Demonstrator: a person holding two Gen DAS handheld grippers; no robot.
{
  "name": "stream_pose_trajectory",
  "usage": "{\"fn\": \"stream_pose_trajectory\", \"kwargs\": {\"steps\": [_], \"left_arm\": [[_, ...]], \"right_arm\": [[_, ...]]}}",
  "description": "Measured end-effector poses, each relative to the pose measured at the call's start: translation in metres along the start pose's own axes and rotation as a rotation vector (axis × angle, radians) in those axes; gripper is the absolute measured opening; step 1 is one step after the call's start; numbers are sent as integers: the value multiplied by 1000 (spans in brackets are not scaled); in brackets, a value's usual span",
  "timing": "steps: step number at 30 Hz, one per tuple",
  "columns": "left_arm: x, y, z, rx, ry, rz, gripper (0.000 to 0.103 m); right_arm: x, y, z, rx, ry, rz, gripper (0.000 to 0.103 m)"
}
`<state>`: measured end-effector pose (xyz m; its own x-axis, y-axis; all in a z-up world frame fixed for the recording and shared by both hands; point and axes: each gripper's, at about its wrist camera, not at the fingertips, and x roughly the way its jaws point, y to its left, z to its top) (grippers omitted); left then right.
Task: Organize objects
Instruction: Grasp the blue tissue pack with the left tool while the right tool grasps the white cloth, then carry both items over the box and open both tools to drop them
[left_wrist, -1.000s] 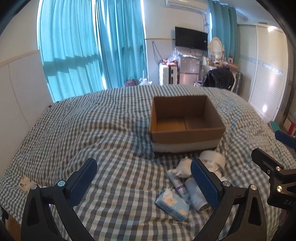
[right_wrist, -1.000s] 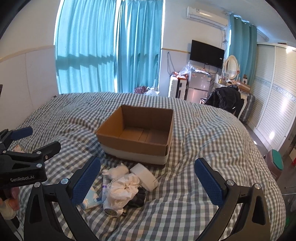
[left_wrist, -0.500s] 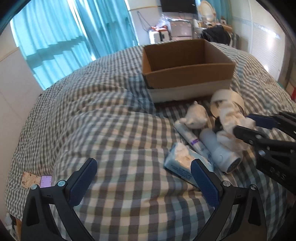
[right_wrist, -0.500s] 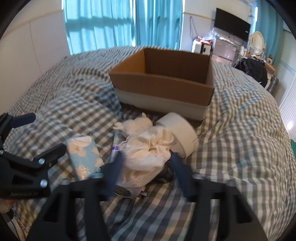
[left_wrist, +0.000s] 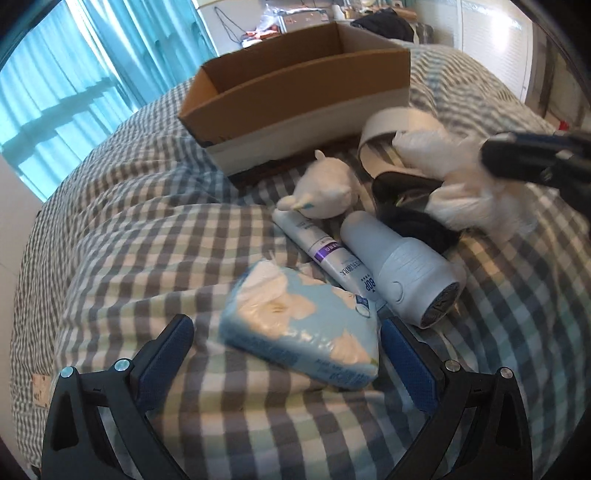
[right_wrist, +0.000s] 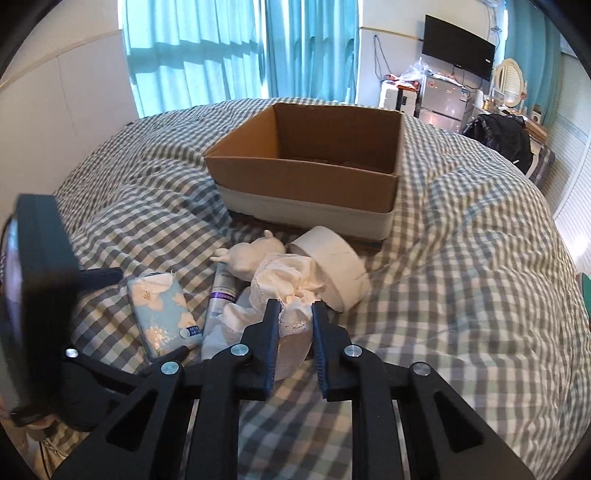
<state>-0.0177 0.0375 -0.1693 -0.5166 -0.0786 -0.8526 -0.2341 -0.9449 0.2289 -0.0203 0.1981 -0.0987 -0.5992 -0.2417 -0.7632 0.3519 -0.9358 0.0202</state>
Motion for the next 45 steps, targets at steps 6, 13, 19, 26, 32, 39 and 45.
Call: {"fn": "stream_pose_trajectory", "kwargs": {"steps": [6,13,19,26,32,39,45], "left_arm": [[-6,3,1,-20,-10,-15,76],[-46,7,9,-48,-83,-23,75],[-98,22,28,-70,-201,-37,75],[-137,51,66,-109,-296,-94,75],[-137,73,114,-136,-338,-127,75],[-114,98,177,-158,-368,-110,75],[-69,111,232,-161,-355,-107,75]], "right_arm": [[-7,-2,-1,1,-8,0,17],[-34,1,6,-15,-54,-17,17],[-74,8,20,-66,-142,-70,17],[-111,11,59,-145,-248,-99,17],[-121,11,112,-182,-330,-88,17],[-101,2,174,-188,-367,-76,17],[-49,-17,221,-154,-325,-30,16]]}}
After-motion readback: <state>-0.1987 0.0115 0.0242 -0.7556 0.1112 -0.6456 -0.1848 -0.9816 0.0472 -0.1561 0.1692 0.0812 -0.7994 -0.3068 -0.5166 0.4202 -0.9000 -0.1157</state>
